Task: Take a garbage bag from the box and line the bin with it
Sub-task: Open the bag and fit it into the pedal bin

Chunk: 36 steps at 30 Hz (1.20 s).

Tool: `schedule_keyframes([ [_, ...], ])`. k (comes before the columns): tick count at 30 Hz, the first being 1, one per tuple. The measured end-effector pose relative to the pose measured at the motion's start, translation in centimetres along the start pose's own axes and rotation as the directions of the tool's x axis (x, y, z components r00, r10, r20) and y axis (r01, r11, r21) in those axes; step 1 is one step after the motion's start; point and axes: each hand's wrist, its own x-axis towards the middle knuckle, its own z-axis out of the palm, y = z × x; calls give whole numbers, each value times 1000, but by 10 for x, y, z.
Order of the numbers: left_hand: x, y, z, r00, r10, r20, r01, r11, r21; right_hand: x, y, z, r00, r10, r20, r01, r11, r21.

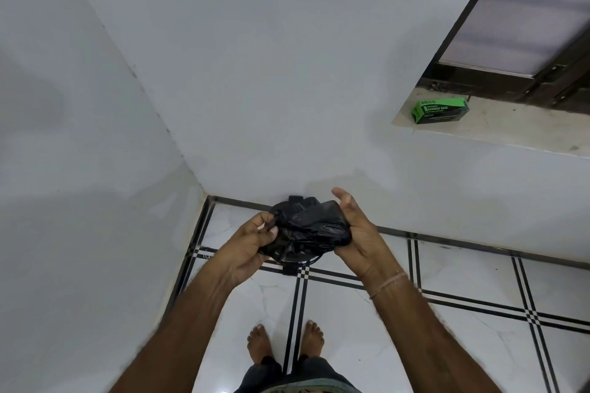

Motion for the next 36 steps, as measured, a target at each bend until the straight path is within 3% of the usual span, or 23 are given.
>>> schedule_keyframes([
  [4,-2,7,9,1000,-26,-17,24,996,-89,-4,-1,-8,989,-25,148,78,926,-368],
  [7,-6,11,18,998,-49,-25,43,981,-189,-3,3,-12,976,-2,218,123,831,-542],
  [12,4,-3,24,972,127,-198,-109,989,99,1,5,-13,982,-46,182,156,739,-656],
  [14,6,-7,19,962,183,-202,-158,979,132,3,1,-16,982,-101,160,188,598,-779],
  [16,7,-10,11,962,220,-160,-196,969,152,2,-6,-16,987,-49,150,155,481,-863],
  [17,6,-11,6,961,235,-147,-207,961,184,1,-10,-14,990,-2,142,122,519,-846],
  [18,5,-12,2,960,240,-145,-203,951,234,1,-12,-12,991,47,121,63,645,-762],
  [20,4,-17,-5,963,221,-151,-168,938,302,2,-16,-7,994,97,58,-63,901,-430],
  [22,3,-22,-9,972,165,-168,-99,934,343,4,-18,-5,996,73,49,-65,986,-152],
  [25,4,-23,-14,960,30,-280,41,969,245,5,-15,-12,993,13,115,3,990,-138],
  [27,5,-20,-12,950,-112,-292,103,994,-44,2,-9,-17,994,3,112,32,949,-312],
  [30,6,-7,-2,948,-214,-236,95,898,-430,0,1,-24,985,83,148,14,831,-557],
  [33,12,4,9,933,-276,-233,85,794,-602,0,6,-25,981,107,164,-10,865,-502],
  [36,15,7,17,951,-234,-201,51,763,-645,0,4,-19,992,59,109,-16,932,-361],
])
